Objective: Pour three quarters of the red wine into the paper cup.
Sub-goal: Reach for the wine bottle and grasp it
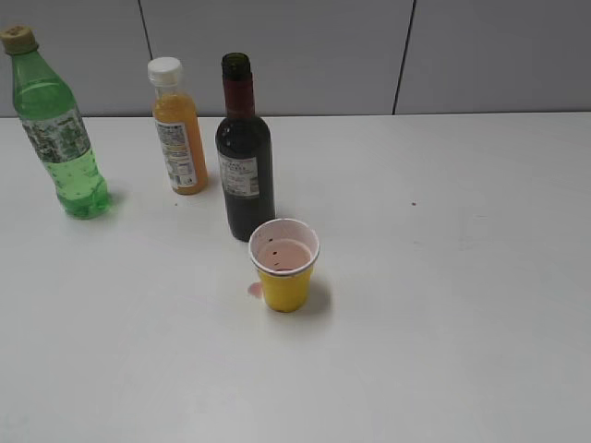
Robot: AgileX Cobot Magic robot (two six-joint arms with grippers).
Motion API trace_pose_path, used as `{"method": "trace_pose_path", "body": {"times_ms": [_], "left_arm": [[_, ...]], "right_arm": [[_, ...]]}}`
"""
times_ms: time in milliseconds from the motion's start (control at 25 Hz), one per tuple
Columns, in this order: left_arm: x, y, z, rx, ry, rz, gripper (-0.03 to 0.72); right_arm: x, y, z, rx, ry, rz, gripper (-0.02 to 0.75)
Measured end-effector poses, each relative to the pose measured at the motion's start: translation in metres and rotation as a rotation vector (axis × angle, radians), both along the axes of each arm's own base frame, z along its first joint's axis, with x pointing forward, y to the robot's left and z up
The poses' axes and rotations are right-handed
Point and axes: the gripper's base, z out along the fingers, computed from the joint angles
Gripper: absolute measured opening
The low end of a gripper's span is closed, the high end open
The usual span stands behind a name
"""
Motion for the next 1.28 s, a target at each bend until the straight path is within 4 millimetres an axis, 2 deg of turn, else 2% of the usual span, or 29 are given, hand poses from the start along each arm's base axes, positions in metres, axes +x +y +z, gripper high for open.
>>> {"method": "trace_pose_path", "body": {"times_ms": [160, 280, 480, 800, 1280], "left_arm": [[0.000, 0.000, 0.000, 0.000, 0.000, 0.000, 0.236], [0.000, 0.000, 0.000, 0.000, 0.000, 0.000, 0.236], [0.000, 0.000, 0.000, 0.000, 0.000, 0.000, 0.236], [0.000, 0.000, 0.000, 0.000, 0.000, 0.000, 0.236], [0.000, 0.000, 0.000, 0.000, 0.000, 0.000, 0.236]], "right_arm": [[-0.013, -0.002, -0.029, 0.034, -0.017, -0.012, 0.592], [-0.014, -0.002, -0.055, 0.066, 0.023, -0.095, 0.592], [-0.009, 0.002, -0.073, 0.101, 0.053, -0.193, 0.592], [-0.006, 0.002, -0.074, 0.122, 0.021, -0.264, 0.592], [0.003, 0.003, -0.077, 0.157, -0.048, -0.265, 0.592]]}}
